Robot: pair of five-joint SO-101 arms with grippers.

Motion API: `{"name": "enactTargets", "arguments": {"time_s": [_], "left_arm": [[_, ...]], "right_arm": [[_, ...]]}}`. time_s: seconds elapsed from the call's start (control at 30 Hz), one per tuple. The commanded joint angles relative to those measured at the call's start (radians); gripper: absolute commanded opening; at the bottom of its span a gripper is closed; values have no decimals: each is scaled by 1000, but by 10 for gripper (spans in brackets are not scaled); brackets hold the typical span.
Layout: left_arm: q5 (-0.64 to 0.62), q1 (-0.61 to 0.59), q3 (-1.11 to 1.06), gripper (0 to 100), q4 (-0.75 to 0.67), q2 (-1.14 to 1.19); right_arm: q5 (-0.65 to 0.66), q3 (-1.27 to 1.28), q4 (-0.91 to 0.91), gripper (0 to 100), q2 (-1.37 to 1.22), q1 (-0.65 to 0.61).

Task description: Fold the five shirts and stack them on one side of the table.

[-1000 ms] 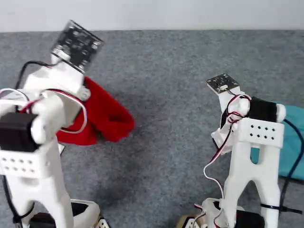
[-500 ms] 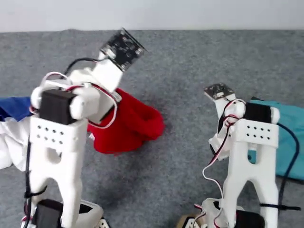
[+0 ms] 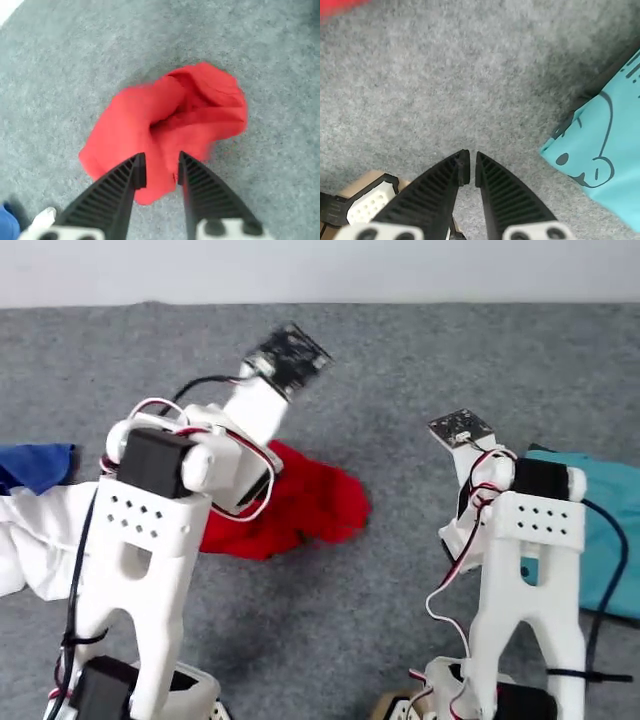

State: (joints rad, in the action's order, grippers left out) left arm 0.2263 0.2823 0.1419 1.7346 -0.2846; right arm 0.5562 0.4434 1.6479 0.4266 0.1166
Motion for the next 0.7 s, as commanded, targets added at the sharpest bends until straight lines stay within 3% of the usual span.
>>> {"name": "enactTargets", "arguments": {"time_s": [0.0, 0.13, 0.47, 0.67], "left_arm": [[-26, -3, 2, 130, 21, -9], [-20, -38, 2, 128, 20, -9], [-14, -465, 2, 126, 20, -2], [178, -671, -104, 130, 20, -8]], "right_arm": [[11, -6, -12, 42, -2, 5], [11, -14, -13, 42, 1, 2], [2, -84, -62, 50, -2, -251], [3, -173, -114, 190, -2, -404]]}}
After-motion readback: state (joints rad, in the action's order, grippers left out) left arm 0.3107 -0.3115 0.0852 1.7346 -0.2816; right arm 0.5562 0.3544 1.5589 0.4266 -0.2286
